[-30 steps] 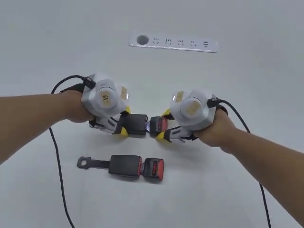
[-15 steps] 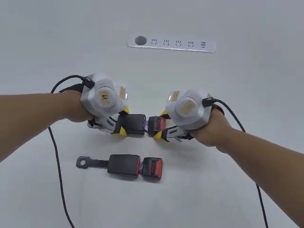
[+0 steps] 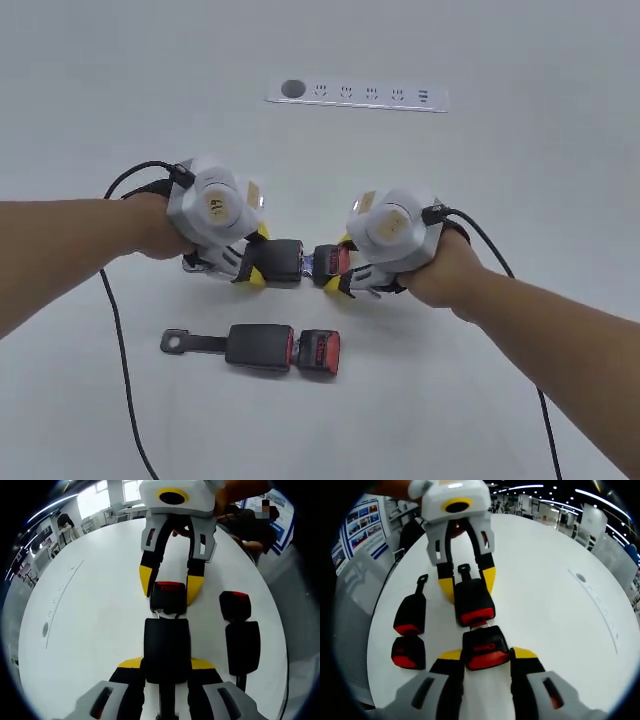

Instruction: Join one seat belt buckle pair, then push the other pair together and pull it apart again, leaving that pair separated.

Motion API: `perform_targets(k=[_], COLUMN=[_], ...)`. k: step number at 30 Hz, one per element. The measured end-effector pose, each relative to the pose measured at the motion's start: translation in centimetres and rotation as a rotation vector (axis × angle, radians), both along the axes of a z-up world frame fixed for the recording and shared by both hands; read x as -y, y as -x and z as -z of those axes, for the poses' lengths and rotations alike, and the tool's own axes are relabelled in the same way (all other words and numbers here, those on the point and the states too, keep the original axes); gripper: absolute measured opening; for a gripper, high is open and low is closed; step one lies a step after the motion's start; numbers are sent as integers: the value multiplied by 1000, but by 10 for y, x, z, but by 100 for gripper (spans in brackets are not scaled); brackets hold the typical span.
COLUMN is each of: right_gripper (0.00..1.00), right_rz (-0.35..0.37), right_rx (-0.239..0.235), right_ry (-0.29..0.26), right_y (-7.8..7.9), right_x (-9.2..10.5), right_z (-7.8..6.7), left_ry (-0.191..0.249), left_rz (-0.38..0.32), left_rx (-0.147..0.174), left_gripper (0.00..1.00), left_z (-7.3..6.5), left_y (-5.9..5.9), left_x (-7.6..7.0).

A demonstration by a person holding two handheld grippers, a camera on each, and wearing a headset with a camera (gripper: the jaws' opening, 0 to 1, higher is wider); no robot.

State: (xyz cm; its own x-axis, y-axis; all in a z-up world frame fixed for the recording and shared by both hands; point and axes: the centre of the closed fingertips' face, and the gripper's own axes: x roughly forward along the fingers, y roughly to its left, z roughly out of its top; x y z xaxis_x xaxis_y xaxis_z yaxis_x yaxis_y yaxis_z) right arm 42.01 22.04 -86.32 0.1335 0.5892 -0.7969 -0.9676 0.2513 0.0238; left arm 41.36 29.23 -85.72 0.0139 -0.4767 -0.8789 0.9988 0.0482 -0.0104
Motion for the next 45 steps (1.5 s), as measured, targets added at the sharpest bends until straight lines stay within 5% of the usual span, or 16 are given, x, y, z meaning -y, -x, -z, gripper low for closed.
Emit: perform_targets(k=[18,45], right_gripper=[36,36], right_rz=[-33,26], right_rx=[16,2], right_ry=[-20,9], right_y=[0,7], right_x=[21,101], right_z=[-2,-2], left_ry=[-30,-64], left_rz=[18,25], left_rx=[0,2], left_gripper=[33,34], left_z=[0,0], left_y=[0,0], left_x=[1,-1])
